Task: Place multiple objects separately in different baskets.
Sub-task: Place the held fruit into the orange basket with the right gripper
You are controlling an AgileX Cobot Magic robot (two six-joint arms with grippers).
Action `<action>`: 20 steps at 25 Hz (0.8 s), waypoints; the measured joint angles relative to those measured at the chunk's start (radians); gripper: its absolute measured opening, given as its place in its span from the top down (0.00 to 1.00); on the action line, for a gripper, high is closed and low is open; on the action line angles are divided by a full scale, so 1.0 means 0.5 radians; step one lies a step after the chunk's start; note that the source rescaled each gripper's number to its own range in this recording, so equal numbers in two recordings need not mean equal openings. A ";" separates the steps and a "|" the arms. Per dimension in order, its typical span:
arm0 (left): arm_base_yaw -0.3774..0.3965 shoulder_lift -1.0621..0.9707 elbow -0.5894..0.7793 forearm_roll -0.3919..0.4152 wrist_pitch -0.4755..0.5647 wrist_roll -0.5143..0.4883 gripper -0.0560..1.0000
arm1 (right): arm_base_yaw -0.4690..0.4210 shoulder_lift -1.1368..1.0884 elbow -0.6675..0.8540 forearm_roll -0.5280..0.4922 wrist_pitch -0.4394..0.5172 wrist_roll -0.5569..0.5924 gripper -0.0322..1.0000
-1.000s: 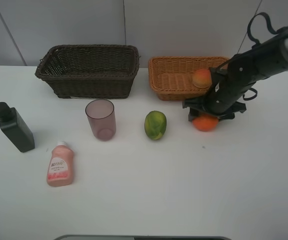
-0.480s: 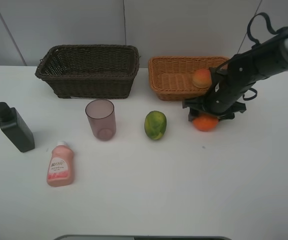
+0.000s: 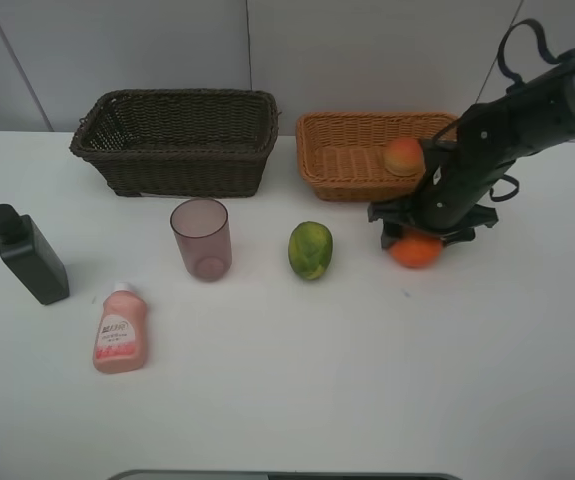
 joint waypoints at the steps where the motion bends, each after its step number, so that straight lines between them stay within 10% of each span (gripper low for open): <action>1: 0.000 0.000 0.000 0.000 0.000 0.000 0.00 | 0.000 -0.025 0.000 0.002 0.064 -0.034 0.64; 20: 0.000 0.000 0.000 0.000 0.000 0.000 0.00 | 0.000 0.055 -1.056 0.048 1.240 -0.313 0.64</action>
